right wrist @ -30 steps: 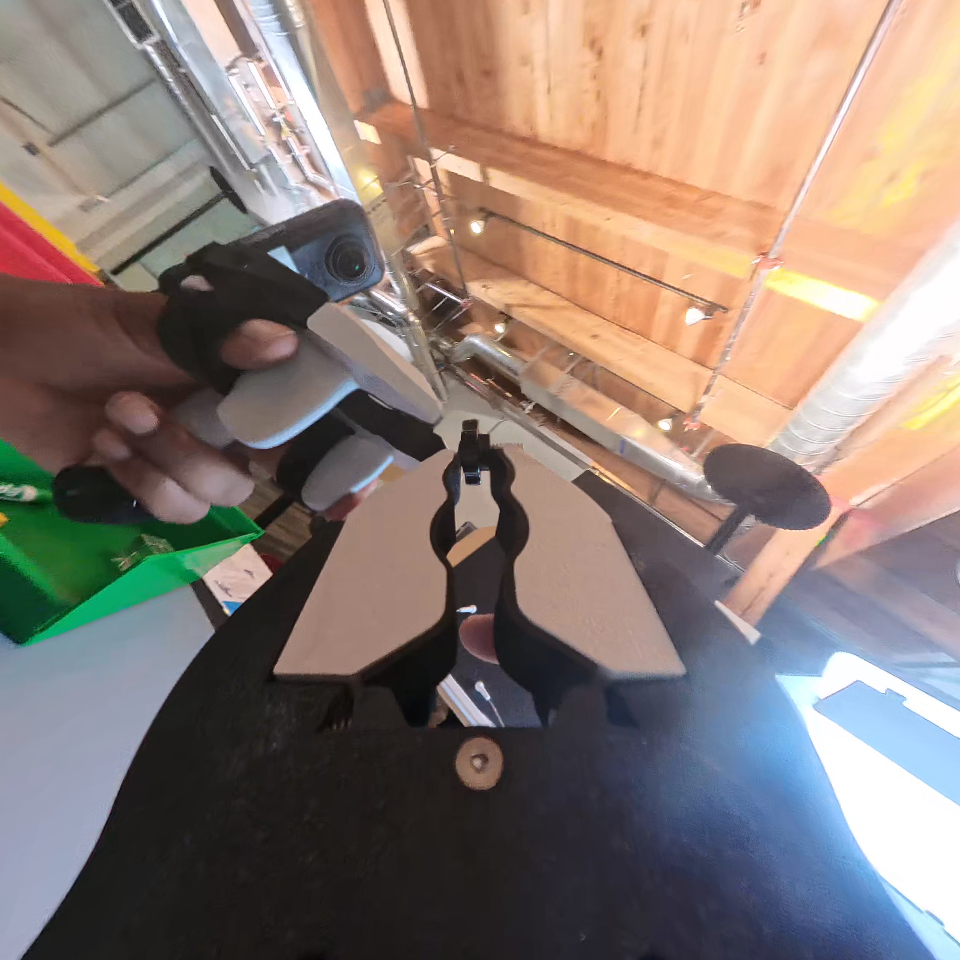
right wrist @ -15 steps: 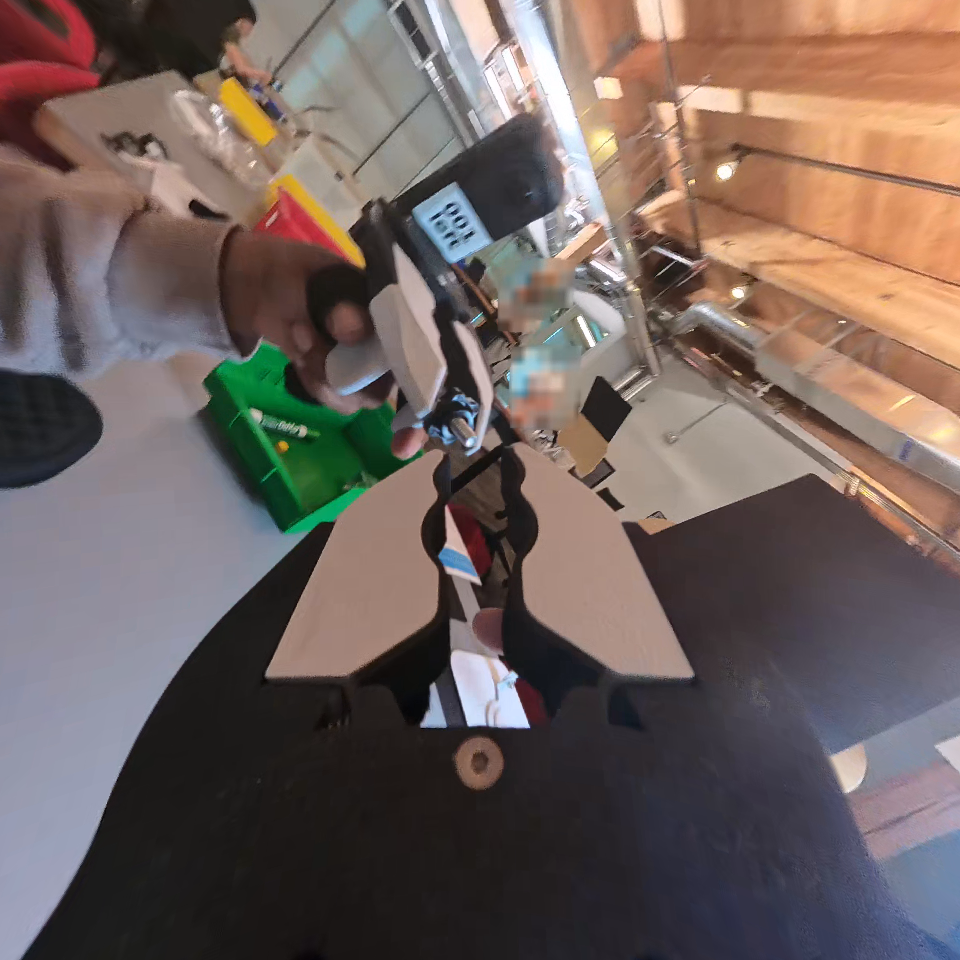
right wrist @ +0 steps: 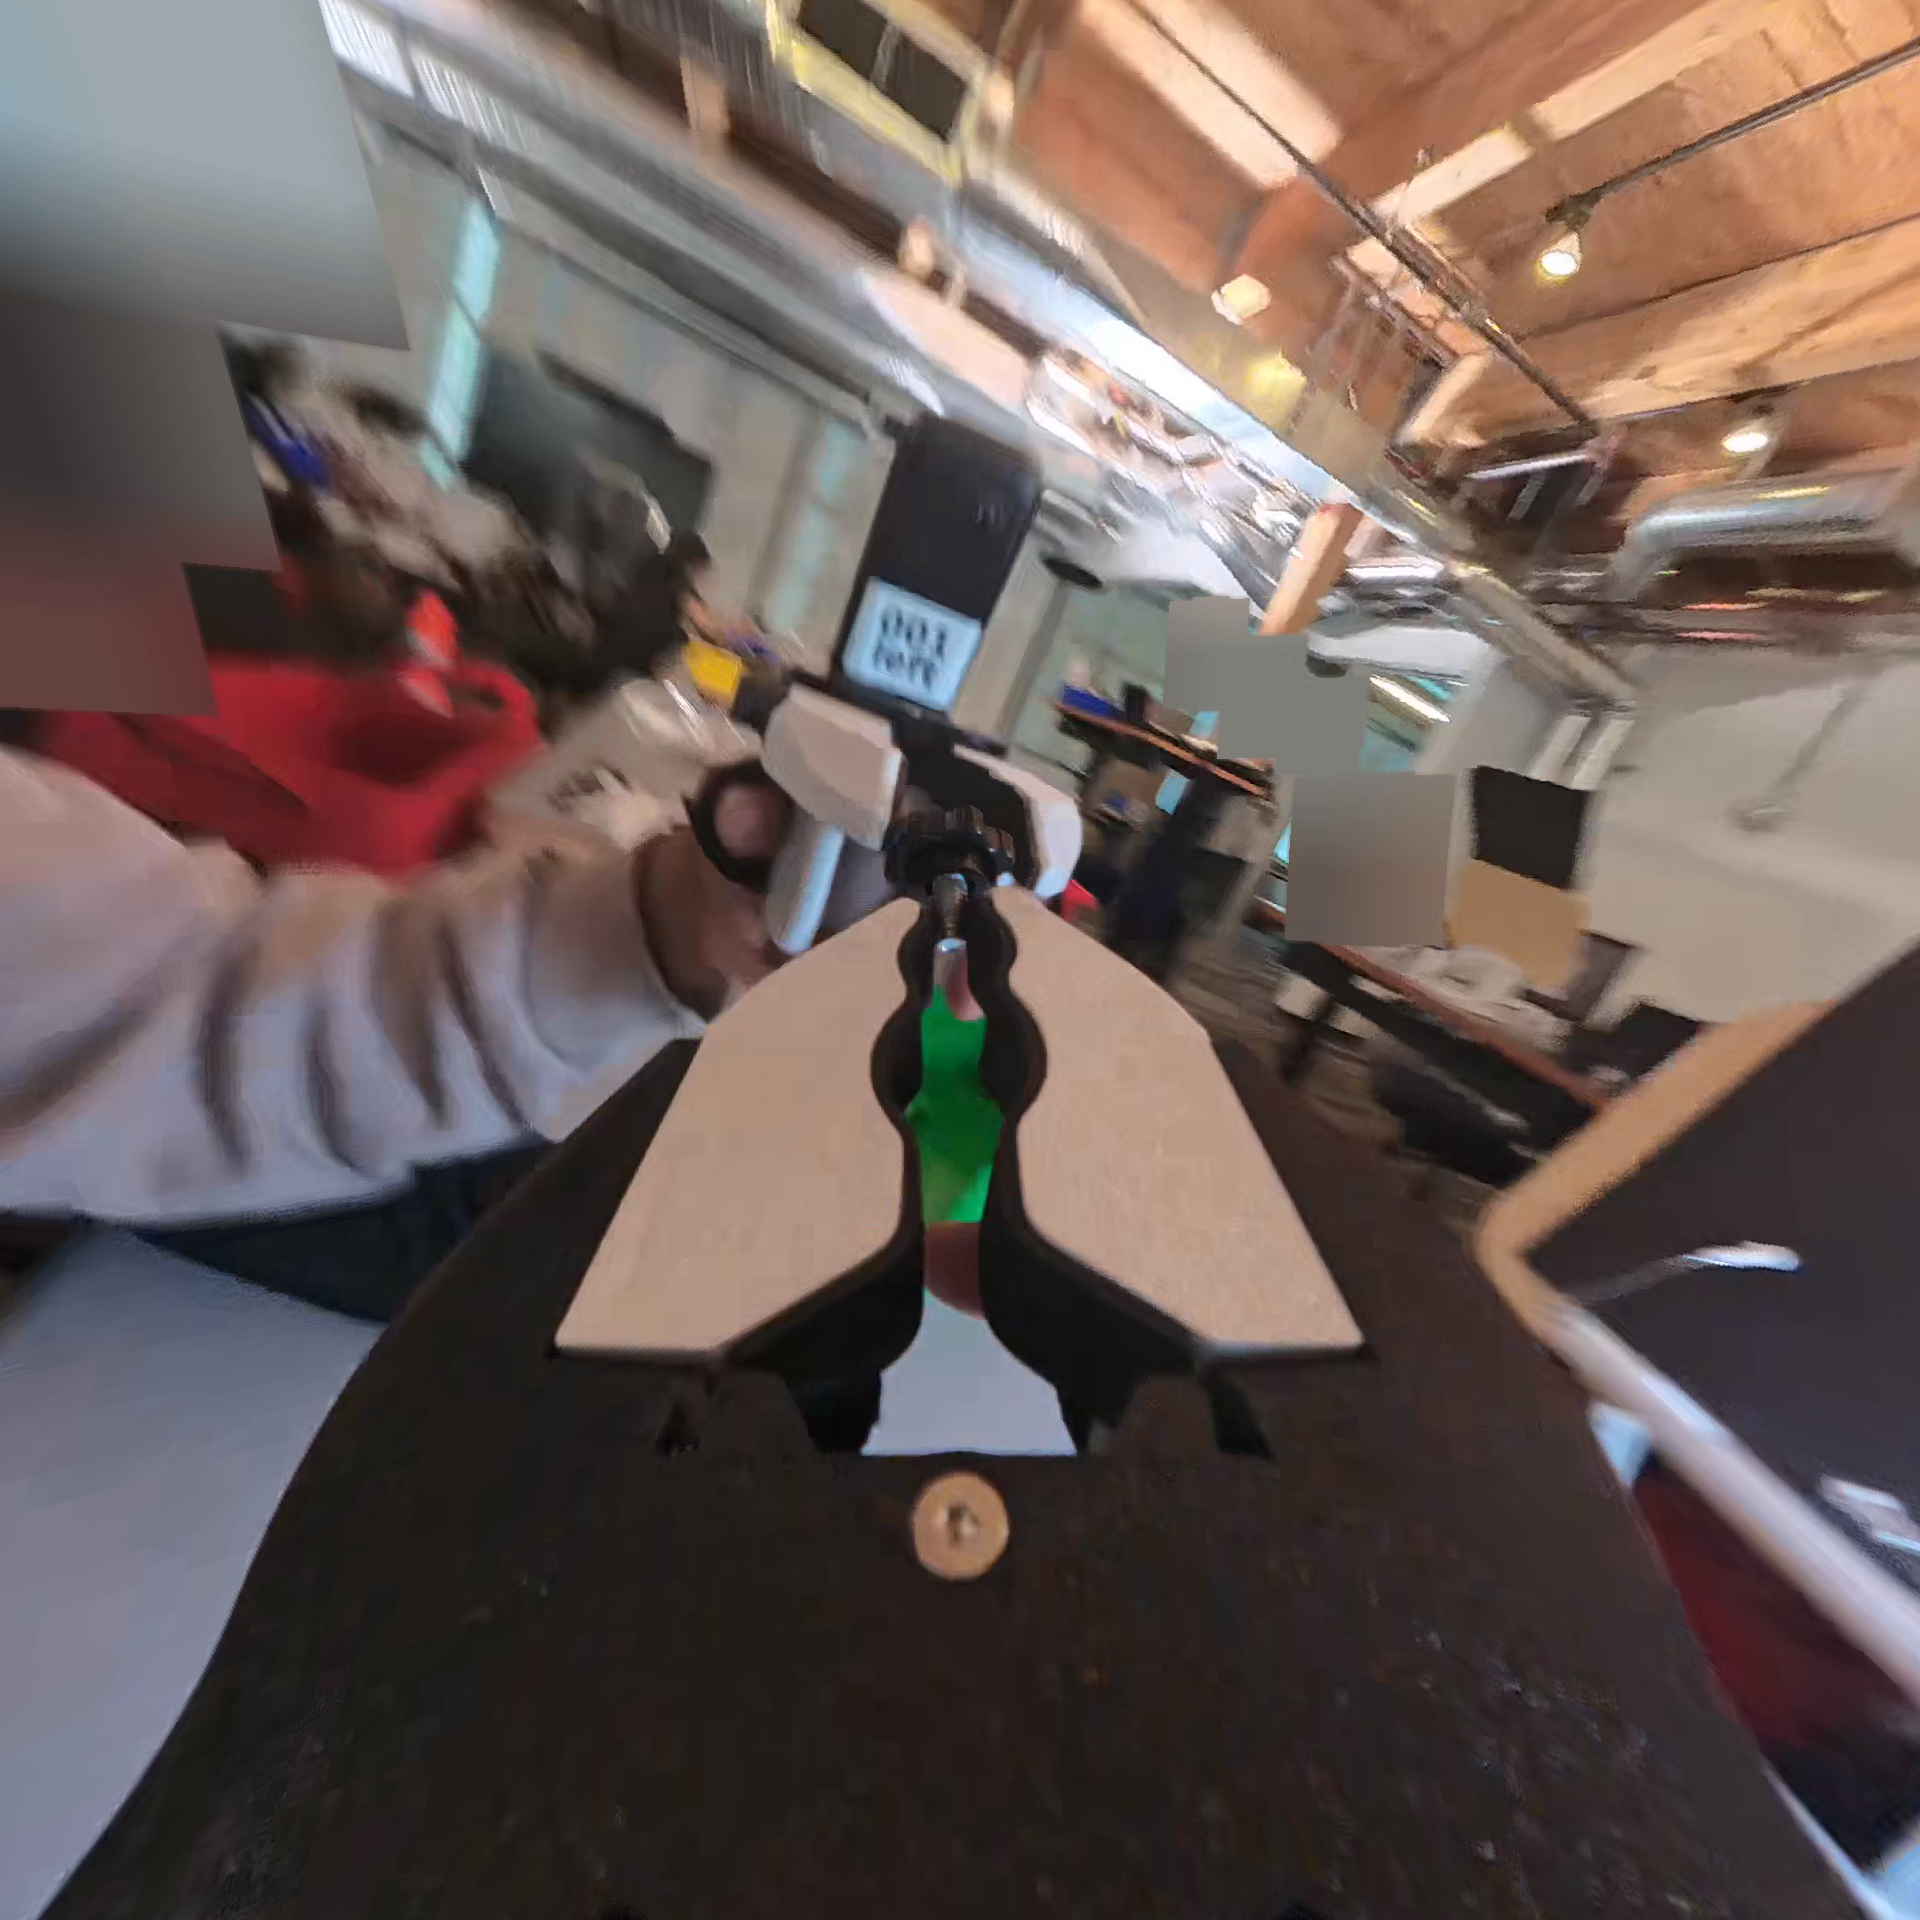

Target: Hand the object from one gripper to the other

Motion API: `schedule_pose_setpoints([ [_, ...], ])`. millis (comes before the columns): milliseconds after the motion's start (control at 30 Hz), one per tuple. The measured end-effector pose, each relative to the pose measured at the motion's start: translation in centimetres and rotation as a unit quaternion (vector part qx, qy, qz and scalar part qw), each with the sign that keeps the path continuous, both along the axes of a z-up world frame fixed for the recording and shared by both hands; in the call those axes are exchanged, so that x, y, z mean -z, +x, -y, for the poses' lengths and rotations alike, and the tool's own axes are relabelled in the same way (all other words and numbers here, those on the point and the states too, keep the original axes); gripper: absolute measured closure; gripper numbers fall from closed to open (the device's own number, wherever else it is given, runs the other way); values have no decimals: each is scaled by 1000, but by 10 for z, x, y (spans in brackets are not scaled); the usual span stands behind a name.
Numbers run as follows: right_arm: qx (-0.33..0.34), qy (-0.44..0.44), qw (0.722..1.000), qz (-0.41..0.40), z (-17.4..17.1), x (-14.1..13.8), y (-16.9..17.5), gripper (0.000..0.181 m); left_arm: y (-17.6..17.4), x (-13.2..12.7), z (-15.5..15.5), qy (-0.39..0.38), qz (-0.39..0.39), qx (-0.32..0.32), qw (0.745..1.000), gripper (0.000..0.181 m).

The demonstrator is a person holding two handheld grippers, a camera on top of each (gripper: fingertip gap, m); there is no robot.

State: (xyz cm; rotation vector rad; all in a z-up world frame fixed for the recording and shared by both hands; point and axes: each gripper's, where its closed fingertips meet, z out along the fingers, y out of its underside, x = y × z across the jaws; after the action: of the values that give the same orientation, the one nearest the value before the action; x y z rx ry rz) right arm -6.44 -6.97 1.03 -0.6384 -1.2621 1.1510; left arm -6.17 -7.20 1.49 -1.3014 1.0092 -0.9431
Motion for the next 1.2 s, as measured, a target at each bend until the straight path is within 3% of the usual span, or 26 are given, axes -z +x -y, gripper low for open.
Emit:
schedule_pose_setpoints([
  [133, -192, -173, 965, -38, 17, -18, 15, 175, 4, -19, 18, 76, 48, 27, 996, 149],
  [233, -327, -270, 905, -30, 27, -20, 23, 175, 14, -17, 34, 105, 36, 63, 992, 144],
  [333, -432, -302, 848, 50, 42, -1, 24, 175, 24, -9, 42, 123, 8, 78, 989, 140],
  [467, -501, -319, 801, 80, 50, 11, 28, 175, 33, 10, 46, 132, -52, 91, 986, 144],
  [633, -513, -328, 787, 97, 51, 16, 27, 175, 37, 16, 48, 133, -74, 96, 984, 156],
  [667, -498, -327, 798, 94, 49, 14, 26, 175, 36, 14, 45, 129, -74, 87, 985, 156],
  [733, -403, -310, 858, 71, 31, 11, 14, 174, 29, 9, 30, 117, -73, 35, 990, 156],
  [800, -233, -250, 939, 43, 1, 9, 2, 167, 16, 6, 5, 82, -73, -38, 993, 156],
  [867, -40, -137, 989, 22, -32, 12, -2, 161, -1, 5, -23, 13, -41, -113, 993, 156],
  [967, 162, 11, 987, 5, -61, 16, -2, 158, -18, 16, -54, -80, 8, -167, 983, 156],
  [1100, 302, 145, 942, 23, -68, 33, -21, 140, -18, 29, -73, -148, 59, -184, 970, 157],
  [1200, 368, 159, 916, -5, -73, 33, -22, 150, -13, 33, -77, -173, 86, -181, 964, 157],
])
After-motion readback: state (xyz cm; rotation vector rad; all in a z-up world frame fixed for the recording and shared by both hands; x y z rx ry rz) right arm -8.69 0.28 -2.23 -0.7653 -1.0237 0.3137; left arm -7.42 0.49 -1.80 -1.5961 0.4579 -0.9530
